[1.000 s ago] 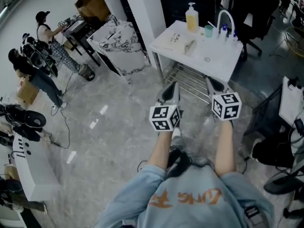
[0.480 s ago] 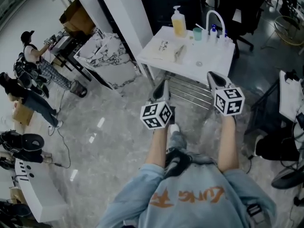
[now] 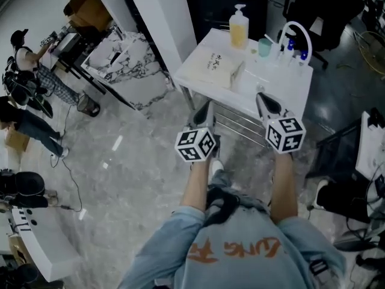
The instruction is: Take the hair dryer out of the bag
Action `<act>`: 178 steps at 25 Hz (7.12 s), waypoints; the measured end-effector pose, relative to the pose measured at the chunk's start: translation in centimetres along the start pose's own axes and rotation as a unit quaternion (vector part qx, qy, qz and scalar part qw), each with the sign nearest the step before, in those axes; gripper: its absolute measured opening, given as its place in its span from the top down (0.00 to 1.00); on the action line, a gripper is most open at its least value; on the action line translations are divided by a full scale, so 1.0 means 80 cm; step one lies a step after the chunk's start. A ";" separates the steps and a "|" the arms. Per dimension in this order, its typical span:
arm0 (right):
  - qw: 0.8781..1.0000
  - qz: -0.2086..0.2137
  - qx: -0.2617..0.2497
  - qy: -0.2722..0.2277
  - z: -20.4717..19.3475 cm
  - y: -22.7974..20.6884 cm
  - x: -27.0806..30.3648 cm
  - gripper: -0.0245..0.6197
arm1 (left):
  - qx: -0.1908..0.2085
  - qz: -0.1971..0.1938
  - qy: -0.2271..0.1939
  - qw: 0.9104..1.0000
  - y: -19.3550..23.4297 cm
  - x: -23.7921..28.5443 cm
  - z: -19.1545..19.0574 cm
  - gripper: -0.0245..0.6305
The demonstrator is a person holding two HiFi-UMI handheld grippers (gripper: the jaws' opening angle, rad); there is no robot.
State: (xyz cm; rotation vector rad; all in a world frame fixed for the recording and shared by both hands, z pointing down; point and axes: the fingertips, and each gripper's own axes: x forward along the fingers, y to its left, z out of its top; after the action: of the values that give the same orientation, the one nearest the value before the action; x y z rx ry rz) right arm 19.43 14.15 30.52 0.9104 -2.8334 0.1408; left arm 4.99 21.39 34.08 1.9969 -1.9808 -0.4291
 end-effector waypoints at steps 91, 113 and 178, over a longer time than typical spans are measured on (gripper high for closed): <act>0.971 -0.018 0.130 0.200 -0.209 -0.190 0.363 0.96 | 0.200 -0.012 0.333 0.921 0.184 0.390 -0.145 0.94; 0.938 0.208 -0.051 0.271 -0.254 -0.113 0.479 0.60 | 0.162 -0.047 0.351 0.921 0.195 0.394 -0.136 0.94; 0.930 0.164 -0.131 0.301 -0.226 -0.038 0.441 0.60 | 0.125 -0.091 0.371 0.916 0.406 0.295 -0.094 0.84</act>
State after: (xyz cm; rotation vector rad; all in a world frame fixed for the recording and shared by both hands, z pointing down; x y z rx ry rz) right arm -4.77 -5.91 54.85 0.2612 -2.3196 0.0622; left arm -21.40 -2.50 54.19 2.0585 -1.4176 0.5166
